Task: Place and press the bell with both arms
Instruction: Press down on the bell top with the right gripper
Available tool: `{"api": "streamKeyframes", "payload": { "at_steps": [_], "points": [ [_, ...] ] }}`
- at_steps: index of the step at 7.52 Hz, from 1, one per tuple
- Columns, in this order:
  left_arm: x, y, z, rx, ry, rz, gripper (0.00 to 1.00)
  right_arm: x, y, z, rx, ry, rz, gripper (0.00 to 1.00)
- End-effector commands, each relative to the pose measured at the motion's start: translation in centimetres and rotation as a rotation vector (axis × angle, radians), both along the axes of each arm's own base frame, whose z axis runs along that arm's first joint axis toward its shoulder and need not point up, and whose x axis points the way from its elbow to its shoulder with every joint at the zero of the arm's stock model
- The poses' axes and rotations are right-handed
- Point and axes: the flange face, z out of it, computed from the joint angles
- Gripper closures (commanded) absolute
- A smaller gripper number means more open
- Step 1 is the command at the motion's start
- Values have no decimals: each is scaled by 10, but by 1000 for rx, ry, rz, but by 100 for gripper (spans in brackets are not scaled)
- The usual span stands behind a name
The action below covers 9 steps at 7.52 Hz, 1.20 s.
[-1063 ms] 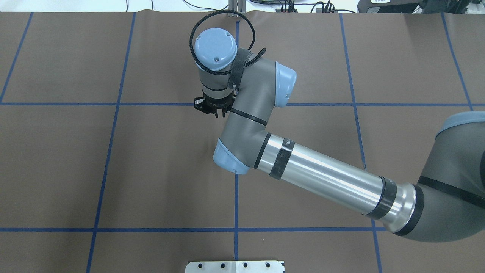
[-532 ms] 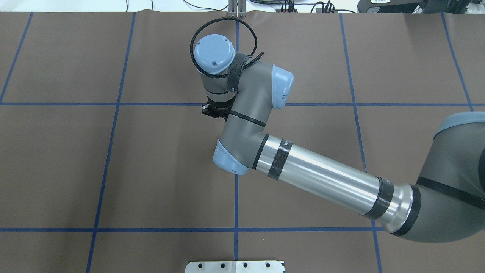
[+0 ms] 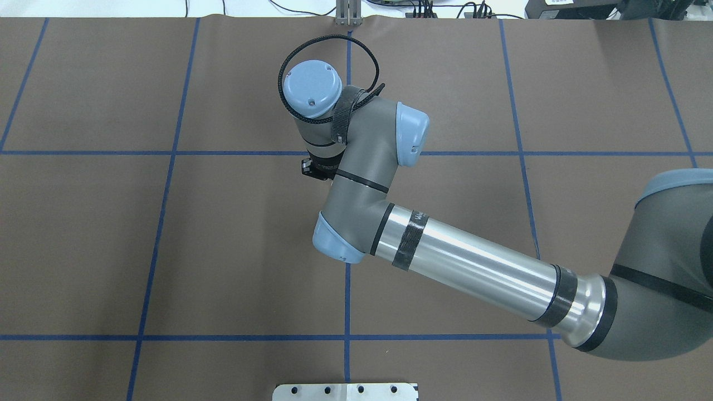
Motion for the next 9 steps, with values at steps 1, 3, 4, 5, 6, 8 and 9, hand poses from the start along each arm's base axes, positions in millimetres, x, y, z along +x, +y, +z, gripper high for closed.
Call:
{"api": "streamKeyframes", "payload": {
  "at_steps": [1, 3, 4, 5, 6, 8, 9],
  "points": [
    [0, 0, -1, 3, 1, -1, 0, -2, 1, 12, 2, 16, -6, 100],
    [0, 0, -2, 4, 1, 1, 0, -5, 5, 15, 12, 24, -8, 100],
    [0, 0, -2, 4, 1, 1, 0, -5, 5, 15, 12, 24, -8, 100],
    [0, 0, -2, 4, 1, -1, 0, -5, 6, 10, 14, 18, -9, 100],
    [0, 0, -2, 3, 1, -2, 0, 0, 4, 0, 25, 3, -5, 100],
    [0, 0, -1, 2, 1, -2, 0, 23, -5, -21, 45, -42, 13, 100],
    [0, 0, 0, -1, 1, -2, 0, 30, -8, -23, 49, -50, 19, 85]
  ]
}}
